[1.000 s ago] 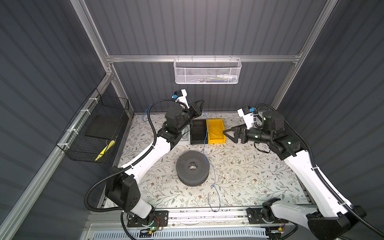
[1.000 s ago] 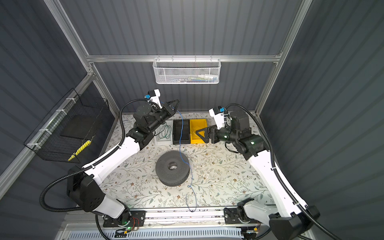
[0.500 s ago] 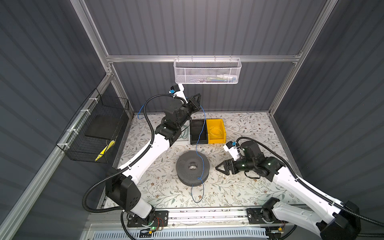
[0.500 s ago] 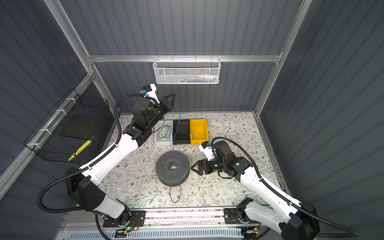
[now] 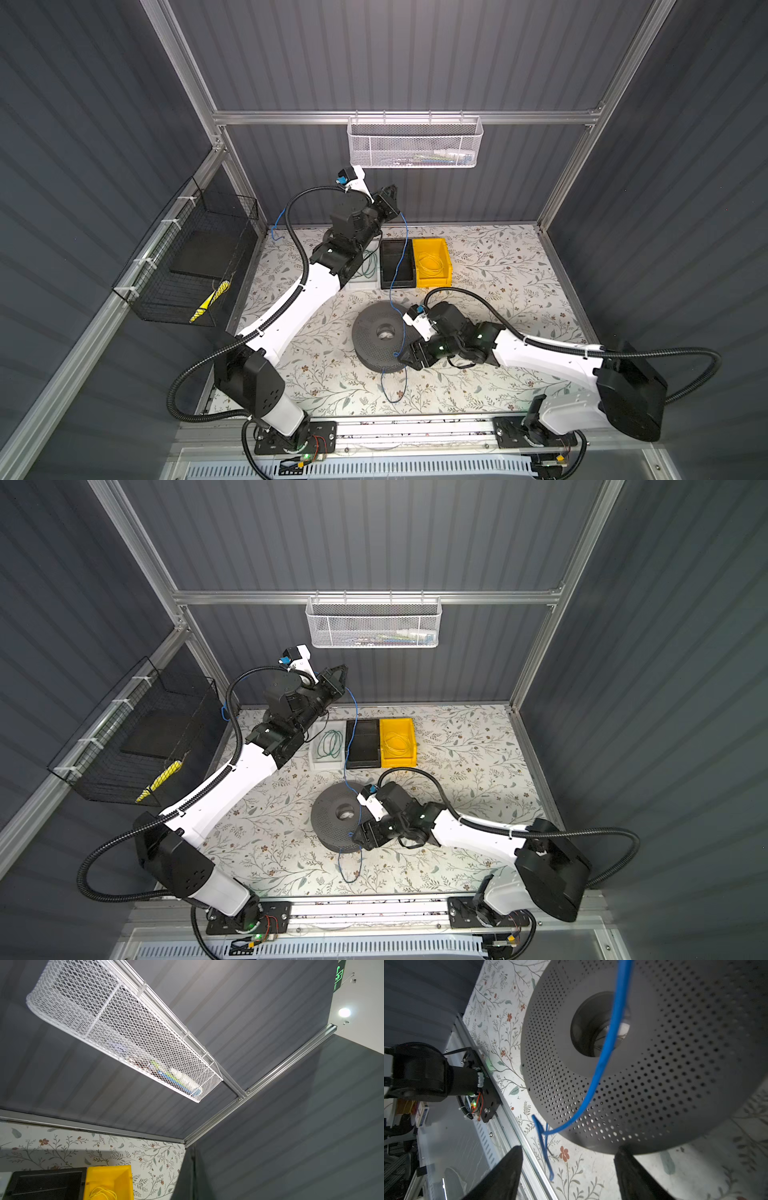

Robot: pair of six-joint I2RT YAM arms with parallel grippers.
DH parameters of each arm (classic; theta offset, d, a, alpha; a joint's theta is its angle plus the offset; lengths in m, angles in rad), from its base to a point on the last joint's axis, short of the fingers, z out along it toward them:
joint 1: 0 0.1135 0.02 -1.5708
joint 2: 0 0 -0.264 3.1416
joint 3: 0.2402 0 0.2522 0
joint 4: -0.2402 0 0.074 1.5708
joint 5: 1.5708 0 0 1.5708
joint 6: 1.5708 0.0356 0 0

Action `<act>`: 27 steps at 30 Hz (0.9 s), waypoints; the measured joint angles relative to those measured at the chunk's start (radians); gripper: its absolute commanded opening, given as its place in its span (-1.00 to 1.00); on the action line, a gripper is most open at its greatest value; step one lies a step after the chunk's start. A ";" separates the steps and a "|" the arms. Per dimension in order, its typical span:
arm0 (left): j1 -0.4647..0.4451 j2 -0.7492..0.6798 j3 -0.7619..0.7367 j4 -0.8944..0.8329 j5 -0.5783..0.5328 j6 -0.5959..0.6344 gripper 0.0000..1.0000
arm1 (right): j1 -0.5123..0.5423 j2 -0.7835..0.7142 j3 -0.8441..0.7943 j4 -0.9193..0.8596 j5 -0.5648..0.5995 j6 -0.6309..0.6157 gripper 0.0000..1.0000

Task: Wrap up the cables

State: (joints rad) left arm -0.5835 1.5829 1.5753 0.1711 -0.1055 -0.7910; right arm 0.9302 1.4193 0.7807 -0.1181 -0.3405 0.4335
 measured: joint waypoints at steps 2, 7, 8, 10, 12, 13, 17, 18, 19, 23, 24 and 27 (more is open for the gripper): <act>0.000 0.000 0.008 -0.003 0.000 0.003 -1.00 | 0.007 0.028 0.025 0.024 0.014 -0.013 0.24; 0.000 0.000 0.015 -0.019 -0.001 0.018 -1.00 | 0.015 0.066 0.031 0.069 0.023 -0.019 0.04; 0.000 0.000 0.015 -0.022 -0.003 0.021 -1.00 | 0.019 0.073 0.031 0.078 0.023 -0.020 -0.02; 0.000 0.000 0.016 -0.026 -0.005 0.025 -1.00 | 0.027 0.085 0.032 0.096 0.022 -0.022 -0.27; 0.000 0.000 0.019 -0.036 -0.008 0.029 -1.00 | 0.035 0.097 0.033 0.106 0.022 -0.018 -0.58; 0.000 0.000 0.022 -0.039 -0.009 0.030 -1.00 | 0.039 0.101 0.033 0.107 0.023 -0.019 -0.73; 0.001 0.000 0.037 -0.056 -0.023 0.045 -1.00 | 0.044 0.089 0.033 0.095 0.030 -0.012 -1.00; 0.001 0.000 0.042 -0.065 -0.028 0.049 -1.00 | 0.044 0.076 0.033 0.083 0.035 -0.014 -1.00; 0.001 0.000 0.047 -0.073 -0.034 0.055 -1.00 | 0.044 0.058 0.033 0.066 0.040 -0.016 -1.00; 0.001 0.006 0.109 -0.156 -0.082 0.086 -1.00 | 0.044 -0.072 0.033 -0.032 0.061 -0.040 -1.00; 0.001 0.016 0.148 -0.194 -0.100 0.098 -1.00 | 0.042 -0.119 0.034 -0.065 0.062 -0.051 -1.00; 0.003 0.051 0.257 -0.285 -0.150 0.137 -1.00 | 0.013 -0.260 0.050 -0.173 0.045 -0.085 -1.00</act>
State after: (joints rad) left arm -0.5808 1.6344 1.8328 -0.1135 -0.2550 -0.6540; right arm 0.9436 1.1595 0.8310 -0.2909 -0.2958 0.3485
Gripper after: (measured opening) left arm 0.054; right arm 0.050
